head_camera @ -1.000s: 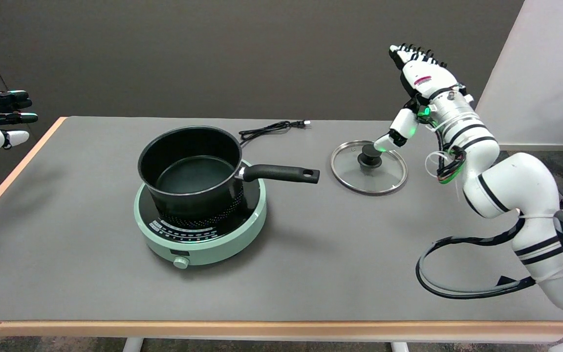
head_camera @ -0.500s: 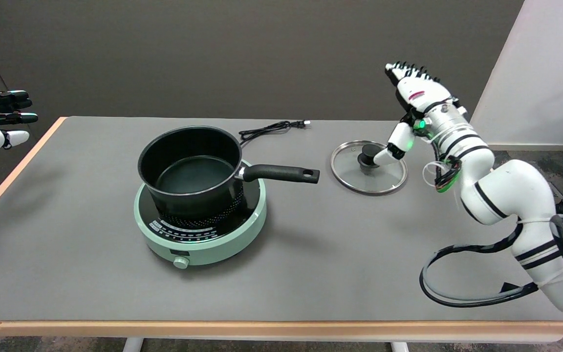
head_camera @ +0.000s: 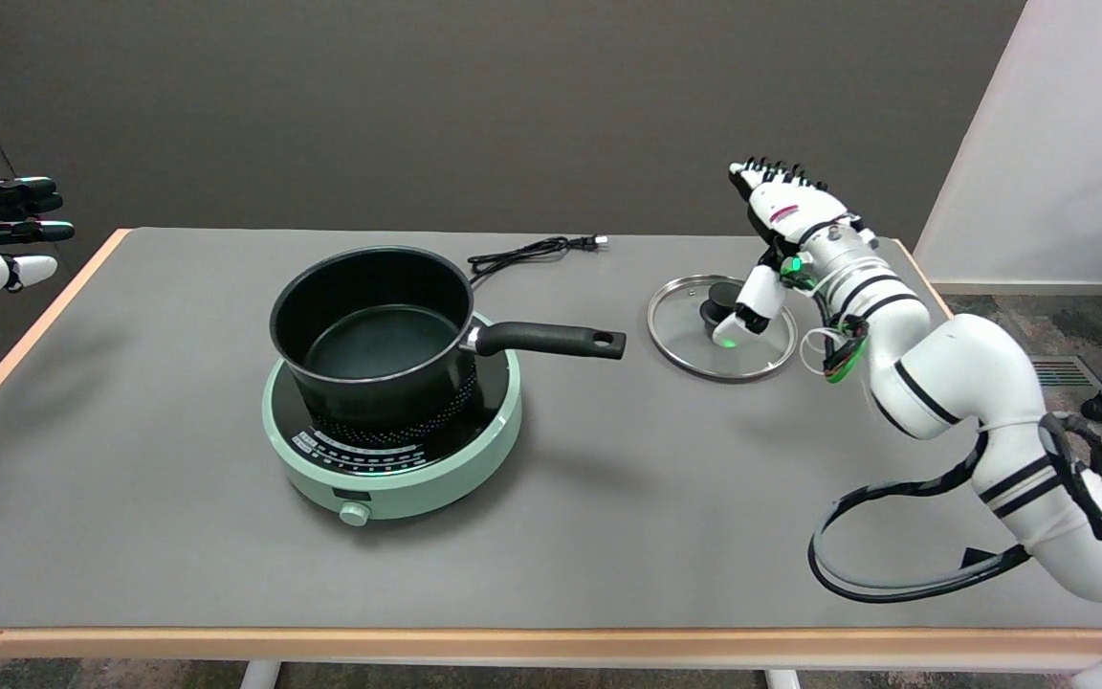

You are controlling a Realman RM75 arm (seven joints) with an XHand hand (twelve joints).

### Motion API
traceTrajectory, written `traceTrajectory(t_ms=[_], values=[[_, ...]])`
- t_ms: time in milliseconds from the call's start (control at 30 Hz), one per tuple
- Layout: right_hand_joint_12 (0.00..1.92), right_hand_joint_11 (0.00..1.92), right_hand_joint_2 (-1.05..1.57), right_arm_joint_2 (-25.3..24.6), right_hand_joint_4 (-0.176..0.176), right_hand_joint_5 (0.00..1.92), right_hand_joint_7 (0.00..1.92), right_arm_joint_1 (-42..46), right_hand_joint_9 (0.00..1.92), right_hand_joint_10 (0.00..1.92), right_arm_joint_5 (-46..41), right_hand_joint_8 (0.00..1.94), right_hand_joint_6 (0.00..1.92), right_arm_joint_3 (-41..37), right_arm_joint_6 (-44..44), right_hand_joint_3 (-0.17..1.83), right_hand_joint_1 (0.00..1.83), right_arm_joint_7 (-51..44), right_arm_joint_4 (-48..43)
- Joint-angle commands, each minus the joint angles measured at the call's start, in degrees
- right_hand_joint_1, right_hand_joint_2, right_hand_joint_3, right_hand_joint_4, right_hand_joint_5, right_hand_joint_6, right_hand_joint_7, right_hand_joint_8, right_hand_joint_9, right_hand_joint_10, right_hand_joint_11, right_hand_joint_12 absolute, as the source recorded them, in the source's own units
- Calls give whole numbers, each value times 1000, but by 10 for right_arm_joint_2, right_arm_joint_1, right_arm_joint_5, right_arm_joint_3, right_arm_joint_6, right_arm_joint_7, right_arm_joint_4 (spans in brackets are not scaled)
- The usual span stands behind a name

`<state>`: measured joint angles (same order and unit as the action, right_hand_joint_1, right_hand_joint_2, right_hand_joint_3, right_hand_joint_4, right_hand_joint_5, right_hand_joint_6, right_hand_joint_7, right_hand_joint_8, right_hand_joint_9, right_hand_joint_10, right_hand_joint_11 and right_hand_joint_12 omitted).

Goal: Pick up the pot lid.

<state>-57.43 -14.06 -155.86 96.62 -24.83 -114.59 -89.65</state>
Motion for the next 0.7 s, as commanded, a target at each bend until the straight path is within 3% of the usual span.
traceTrajectory(t_ms=[33, 300, 500, 700], values=[[42, 42, -594, -11, -108, 42, 42, -48, 42, 42, -6, 42, 42, 40, -3, 1041, 1232, -3, 69], [70, 70, -562, -12, -104, 70, 70, -66, 70, 70, -18, 70, 70, 48, 6, 984, 1228, -3, 111], [139, 139, -554, -14, -53, 139, 139, -76, 139, 139, -18, 139, 139, 52, 11, 995, 1190, -3, 140], [177, 177, -556, -15, -38, 177, 177, -86, 177, 177, -18, 177, 177, 60, 11, 1094, 1179, -3, 160]])
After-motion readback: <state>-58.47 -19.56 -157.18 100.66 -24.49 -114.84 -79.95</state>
